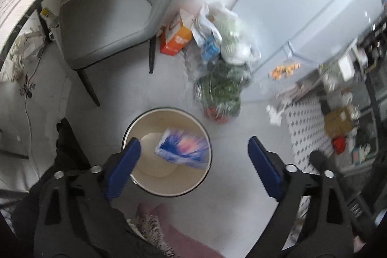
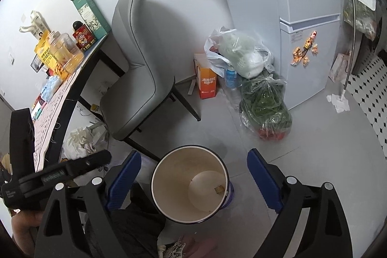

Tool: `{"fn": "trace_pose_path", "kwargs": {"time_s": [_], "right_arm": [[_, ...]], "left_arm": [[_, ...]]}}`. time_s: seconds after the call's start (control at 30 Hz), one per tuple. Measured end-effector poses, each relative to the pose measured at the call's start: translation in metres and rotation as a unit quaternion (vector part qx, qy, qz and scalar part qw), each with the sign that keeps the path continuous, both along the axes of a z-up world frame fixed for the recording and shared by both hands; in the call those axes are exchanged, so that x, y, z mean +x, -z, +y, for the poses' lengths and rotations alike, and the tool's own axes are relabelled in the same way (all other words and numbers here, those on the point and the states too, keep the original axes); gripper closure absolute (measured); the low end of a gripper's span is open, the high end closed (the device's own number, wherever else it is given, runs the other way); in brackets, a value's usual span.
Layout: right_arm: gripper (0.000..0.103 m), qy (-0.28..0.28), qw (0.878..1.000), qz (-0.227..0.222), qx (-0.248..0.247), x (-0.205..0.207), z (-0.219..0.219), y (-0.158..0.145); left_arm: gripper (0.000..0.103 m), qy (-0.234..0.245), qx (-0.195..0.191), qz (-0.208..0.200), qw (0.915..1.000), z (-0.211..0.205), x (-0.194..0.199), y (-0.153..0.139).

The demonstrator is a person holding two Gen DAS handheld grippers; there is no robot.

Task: Collect trash
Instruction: 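Carry both items over the trash bin and open both tools to drop them, then swing both tools back toward the table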

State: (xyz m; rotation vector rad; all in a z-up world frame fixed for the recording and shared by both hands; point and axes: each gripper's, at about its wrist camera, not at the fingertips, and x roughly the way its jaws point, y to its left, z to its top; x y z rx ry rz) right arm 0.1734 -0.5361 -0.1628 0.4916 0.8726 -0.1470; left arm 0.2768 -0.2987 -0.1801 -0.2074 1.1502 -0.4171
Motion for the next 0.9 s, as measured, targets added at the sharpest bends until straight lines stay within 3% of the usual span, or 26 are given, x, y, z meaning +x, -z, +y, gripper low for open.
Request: {"fn": "trace_pose_path", "kwargs": {"time_s": [0.07,0.43,0.77,0.9], "right_arm": [[0.016,-0.004,1.000,-0.003,0.001,0.001,0.006,-0.005],[0.012,-0.047,0.998,-0.041,-0.014,0.001,0.069,-0.047],[0.008,-0.111,0.990,-0.077,-0.038,-0.002,0.149,-0.088],[0.008,-0.136,0.985,-0.091,-0.045,-0.006,0.182,-0.101]], "left_arm": [[0.006,-0.009,-0.008,-0.015,0.9998,0.007,-0.001,-0.009],[0.006,-0.053,-0.044,-0.087,0.9938,0.085,-0.028,-0.069],[0.006,-0.132,-0.037,-0.173,0.9753,0.170,-0.067,-0.121],[0.006,-0.175,-0.024,-0.200,0.9638,0.206,-0.085,-0.135]]}}
